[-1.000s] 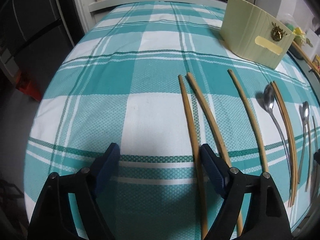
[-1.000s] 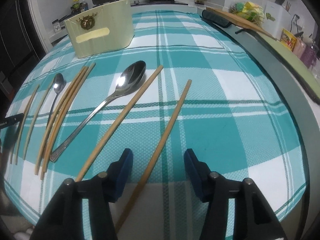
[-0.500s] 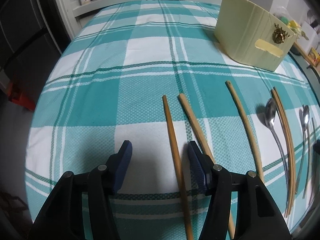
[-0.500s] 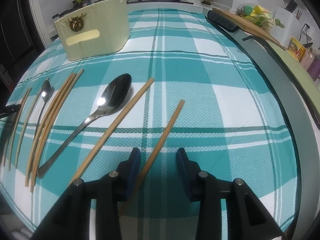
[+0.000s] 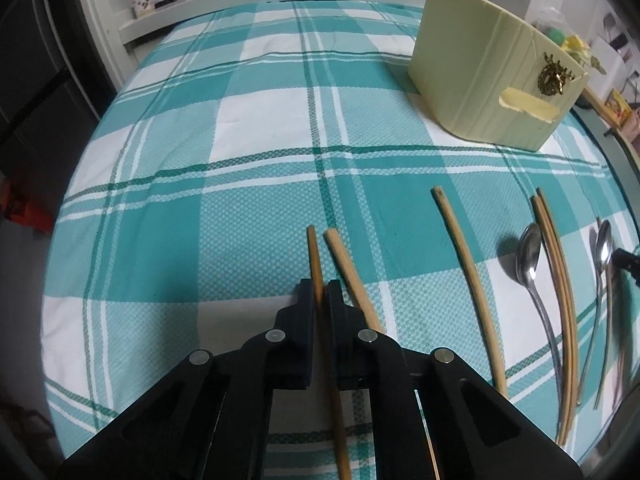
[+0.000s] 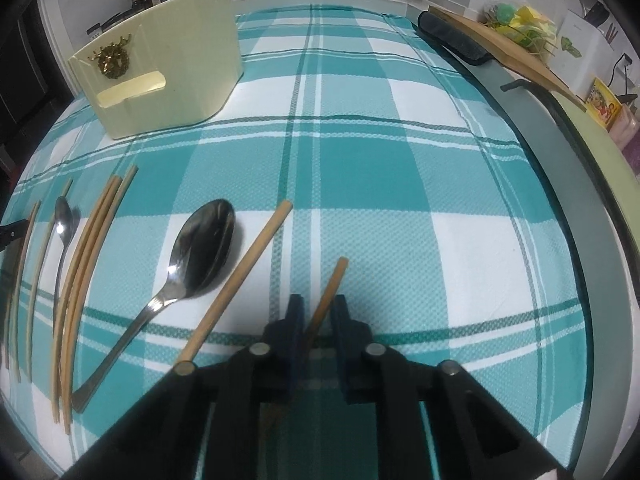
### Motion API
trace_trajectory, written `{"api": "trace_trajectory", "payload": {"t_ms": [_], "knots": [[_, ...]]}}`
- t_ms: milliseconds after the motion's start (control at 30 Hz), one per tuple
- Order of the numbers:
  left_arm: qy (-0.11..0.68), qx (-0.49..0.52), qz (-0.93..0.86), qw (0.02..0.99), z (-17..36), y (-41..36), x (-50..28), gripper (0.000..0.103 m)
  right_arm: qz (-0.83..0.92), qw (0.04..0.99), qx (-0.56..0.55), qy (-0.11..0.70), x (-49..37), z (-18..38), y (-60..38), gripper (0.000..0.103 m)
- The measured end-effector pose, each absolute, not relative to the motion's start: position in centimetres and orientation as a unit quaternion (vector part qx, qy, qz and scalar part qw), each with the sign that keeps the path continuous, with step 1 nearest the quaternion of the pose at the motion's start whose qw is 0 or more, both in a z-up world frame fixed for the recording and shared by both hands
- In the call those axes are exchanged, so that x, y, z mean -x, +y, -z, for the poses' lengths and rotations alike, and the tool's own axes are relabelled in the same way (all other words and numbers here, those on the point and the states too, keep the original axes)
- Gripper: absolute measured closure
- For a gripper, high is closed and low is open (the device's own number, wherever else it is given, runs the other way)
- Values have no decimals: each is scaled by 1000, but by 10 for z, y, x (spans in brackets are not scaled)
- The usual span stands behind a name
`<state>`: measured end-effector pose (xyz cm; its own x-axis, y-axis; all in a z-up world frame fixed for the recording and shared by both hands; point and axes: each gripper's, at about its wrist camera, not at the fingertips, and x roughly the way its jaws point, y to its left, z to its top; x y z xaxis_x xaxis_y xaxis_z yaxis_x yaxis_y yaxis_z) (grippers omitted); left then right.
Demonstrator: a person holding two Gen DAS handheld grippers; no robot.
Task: Organize utensils
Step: 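Lower the right tool onto a wooden chopstick and close it while the left tool grasps another, then lift and carry the held chopsticks with both tools over the cream holder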
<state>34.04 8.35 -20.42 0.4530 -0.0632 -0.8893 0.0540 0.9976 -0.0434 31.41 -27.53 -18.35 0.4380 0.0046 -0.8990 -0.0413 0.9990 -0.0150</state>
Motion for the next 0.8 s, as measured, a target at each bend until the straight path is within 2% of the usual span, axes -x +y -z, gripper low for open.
{"api": "trace_trajectory", "payload": {"t_ms": [100, 200, 533, 800], "knots": [[511, 33, 33, 858, 198, 91, -338, 100, -16, 848, -2, 531, -324, 182, -279, 97], [482, 48, 38, 874, 176, 98, -327, 100, -27, 858, -31, 511, -326, 168, -285, 97], [385, 70, 68, 918, 85, 105, -278, 100, -75, 905, -61, 413, -291, 84, -284, 97], [332, 79, 92, 936, 42, 93, -252, 100, -100, 935, -48, 337, -256, 27, -278, 98]]}}
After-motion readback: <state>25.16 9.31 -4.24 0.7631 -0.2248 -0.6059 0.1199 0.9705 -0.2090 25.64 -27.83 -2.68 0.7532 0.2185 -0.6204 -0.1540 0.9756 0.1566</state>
